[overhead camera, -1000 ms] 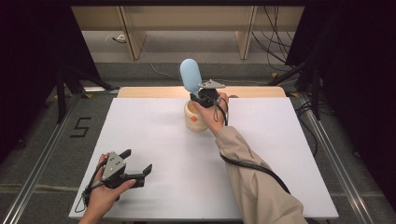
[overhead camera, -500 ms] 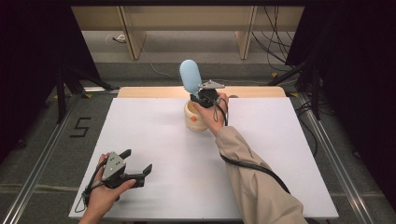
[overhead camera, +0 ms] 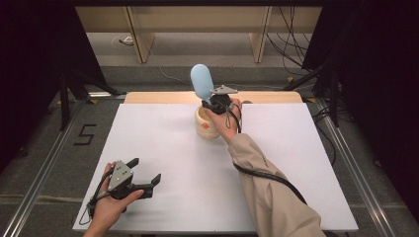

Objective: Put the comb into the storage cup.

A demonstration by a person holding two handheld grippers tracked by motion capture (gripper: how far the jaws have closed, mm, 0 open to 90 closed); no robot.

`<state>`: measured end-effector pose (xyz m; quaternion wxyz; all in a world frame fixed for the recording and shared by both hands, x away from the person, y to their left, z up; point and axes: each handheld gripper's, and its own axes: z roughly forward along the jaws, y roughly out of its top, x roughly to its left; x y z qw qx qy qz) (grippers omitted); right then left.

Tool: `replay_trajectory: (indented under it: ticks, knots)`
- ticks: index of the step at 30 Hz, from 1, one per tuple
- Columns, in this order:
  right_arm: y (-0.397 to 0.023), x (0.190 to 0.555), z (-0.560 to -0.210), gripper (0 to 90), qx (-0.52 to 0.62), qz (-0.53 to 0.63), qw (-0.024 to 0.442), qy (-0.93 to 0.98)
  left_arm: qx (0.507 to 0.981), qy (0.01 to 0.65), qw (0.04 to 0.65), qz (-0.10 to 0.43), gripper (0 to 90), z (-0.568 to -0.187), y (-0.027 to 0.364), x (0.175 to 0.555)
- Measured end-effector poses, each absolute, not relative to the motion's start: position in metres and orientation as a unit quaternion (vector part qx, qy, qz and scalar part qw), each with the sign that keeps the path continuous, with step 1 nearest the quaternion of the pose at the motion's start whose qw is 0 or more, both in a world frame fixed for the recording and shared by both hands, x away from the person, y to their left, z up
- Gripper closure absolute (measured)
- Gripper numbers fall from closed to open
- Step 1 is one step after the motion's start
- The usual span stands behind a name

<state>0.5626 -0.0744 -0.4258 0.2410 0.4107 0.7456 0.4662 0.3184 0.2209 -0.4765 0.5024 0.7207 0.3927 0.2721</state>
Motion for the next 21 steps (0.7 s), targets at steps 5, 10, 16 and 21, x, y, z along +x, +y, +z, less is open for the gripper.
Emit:
replay_trajectory:
  ticks: [5, 10, 16, 21]
  knots:
    - [-0.0734, 0.5624, -0.4263, 69.9, 0.409, 0.466, 0.24, 0.747, 0.721, 0.393, 0.502, 0.272, 4.9, -0.4765, 0.2209, 0.3184]
    - [-0.0728, 0.5621, -0.4263, 69.9, 0.407, 0.465, 0.242, 0.748, 0.721, 0.393, 0.502, 0.272, 4.9, -0.4765, 0.2209, 0.3184]
    - [-0.0731, 0.5616, -0.4263, 69.7, 0.405, 0.464, 0.244, 0.749, 0.721, 0.392, 0.502, 0.272, 4.9, -0.4766, 0.2208, 0.3184]
    - [-0.0732, 0.5594, -0.4268, 68.4, 0.4, 0.462, 0.249, 0.751, 0.721, 0.393, 0.502, 0.272, 4.9, -0.4766, 0.2209, 0.3183]
